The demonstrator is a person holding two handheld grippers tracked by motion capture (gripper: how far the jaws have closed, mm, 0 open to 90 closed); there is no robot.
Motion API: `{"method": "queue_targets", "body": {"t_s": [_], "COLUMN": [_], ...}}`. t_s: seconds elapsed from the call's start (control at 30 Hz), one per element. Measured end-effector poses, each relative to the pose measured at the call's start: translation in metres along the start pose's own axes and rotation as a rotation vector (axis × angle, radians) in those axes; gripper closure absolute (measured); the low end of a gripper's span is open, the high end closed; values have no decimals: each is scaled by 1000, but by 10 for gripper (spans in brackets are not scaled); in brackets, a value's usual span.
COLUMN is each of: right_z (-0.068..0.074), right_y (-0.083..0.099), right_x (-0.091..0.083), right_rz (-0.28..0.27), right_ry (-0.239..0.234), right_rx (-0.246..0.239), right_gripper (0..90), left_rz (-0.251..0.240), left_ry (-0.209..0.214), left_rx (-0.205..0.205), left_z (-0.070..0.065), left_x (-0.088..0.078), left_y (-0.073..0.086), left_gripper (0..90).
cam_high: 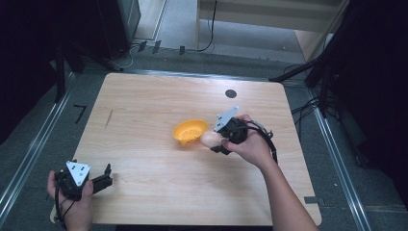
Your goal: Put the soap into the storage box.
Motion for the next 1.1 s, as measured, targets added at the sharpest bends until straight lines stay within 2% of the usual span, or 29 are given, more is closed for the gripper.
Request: {"method": "queue_targets", "body": {"t_s": [0.23,0.53,0.73,0.9,1.1], "right_z": [-11,-25,-33,-38,-42], "right_y": [-20,-43,-55,-66,-72], "right_x": [2,8,13,17,25], "right_rz": [-5,25,36,57,68], "right_ry": [-5,-14,-46,-47,-61], "right_rx": [-59,-114,-150,-224,-276], "right_gripper": [331,331,331,331,331], "left_rz": [0,-1,0,-3,0], "left_ry": [5,14,18,27,33], "left_rx": [-8,-15,-20,-35,-43], "left_z": [0,2,2,4,5], "left_x": [0,0,0,0,0], "left_y": [0,0,0,0,0], "left_gripper": [0,0,0,0,0]}}
Point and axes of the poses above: each handheld gripper's, and its own axes: x roughly forward along the jaws, y roughly out of its underside, z roughly to its left, the point moved 3 cm from there along x, roughly forward along the jaws, and after that the axes turned 10 degrees about z, right-handed, at the moved point
